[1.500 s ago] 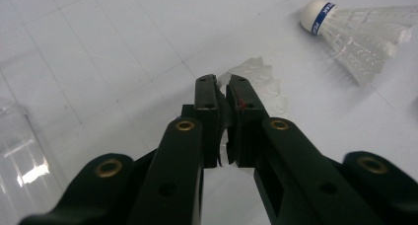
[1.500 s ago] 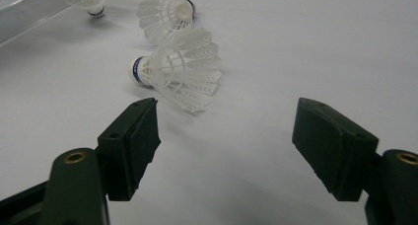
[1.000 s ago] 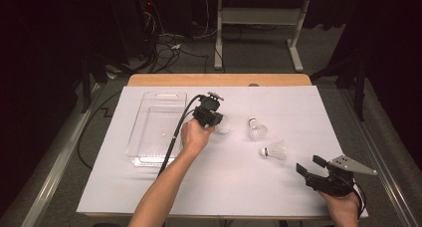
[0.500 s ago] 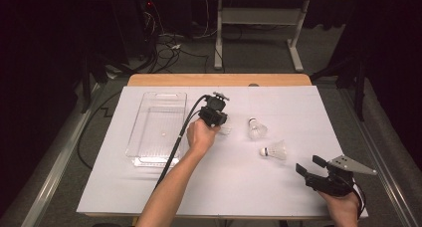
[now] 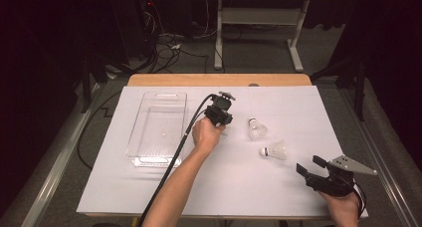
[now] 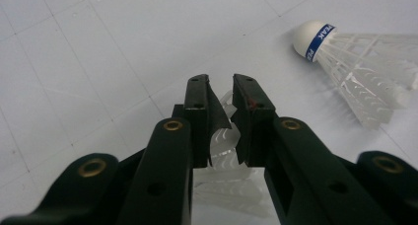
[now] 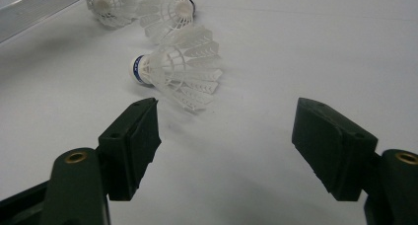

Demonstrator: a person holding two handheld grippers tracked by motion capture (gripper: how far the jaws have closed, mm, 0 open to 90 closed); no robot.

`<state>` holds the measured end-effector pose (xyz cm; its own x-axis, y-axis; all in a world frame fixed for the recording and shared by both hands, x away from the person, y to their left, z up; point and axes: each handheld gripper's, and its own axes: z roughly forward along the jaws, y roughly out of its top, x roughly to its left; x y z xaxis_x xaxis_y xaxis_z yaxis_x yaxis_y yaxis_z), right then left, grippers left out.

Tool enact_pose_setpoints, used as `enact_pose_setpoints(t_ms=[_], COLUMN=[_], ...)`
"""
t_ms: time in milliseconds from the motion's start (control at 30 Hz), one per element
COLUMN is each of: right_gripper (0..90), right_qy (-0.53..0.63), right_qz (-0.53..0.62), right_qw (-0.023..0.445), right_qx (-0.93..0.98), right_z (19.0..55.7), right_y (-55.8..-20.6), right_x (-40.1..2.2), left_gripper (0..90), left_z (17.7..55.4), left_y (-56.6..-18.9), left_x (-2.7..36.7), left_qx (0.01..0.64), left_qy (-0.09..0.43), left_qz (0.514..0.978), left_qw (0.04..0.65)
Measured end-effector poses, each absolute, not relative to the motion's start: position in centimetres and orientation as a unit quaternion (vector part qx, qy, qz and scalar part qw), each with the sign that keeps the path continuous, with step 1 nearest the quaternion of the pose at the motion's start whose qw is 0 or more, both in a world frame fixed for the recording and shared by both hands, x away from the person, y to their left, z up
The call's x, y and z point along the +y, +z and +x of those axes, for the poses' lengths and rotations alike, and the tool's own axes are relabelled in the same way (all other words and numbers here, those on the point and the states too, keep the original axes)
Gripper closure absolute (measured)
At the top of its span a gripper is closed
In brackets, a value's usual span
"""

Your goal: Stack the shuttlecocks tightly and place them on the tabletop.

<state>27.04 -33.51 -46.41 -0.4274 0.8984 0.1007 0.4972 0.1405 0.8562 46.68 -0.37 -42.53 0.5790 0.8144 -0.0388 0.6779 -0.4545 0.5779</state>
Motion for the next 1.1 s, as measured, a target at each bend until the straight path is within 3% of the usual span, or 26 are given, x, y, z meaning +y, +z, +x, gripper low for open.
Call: enact_pose_setpoints(t_ms=[467,1100], right_gripper=[26.5,26.4], right_qy=[0.442,0.442], right_qz=[0.485,0.485], right_qw=[0.226,0.226], right_qx=[0.720,0.720], right_z=[27.04,27.05], right_y=[-46.41,-46.41], right_x=[-33.45,-33.49], left_gripper=[63.4,61.5], left_z=[46.77,47.05], left_y=[-42.66,-42.69], left_x=[-0.37,0.00], left_qx=[0.439,0.447], left_qy=[0.124,0.117], left_qz=[0.846,0.843], left_qw=[0.277,0.276])
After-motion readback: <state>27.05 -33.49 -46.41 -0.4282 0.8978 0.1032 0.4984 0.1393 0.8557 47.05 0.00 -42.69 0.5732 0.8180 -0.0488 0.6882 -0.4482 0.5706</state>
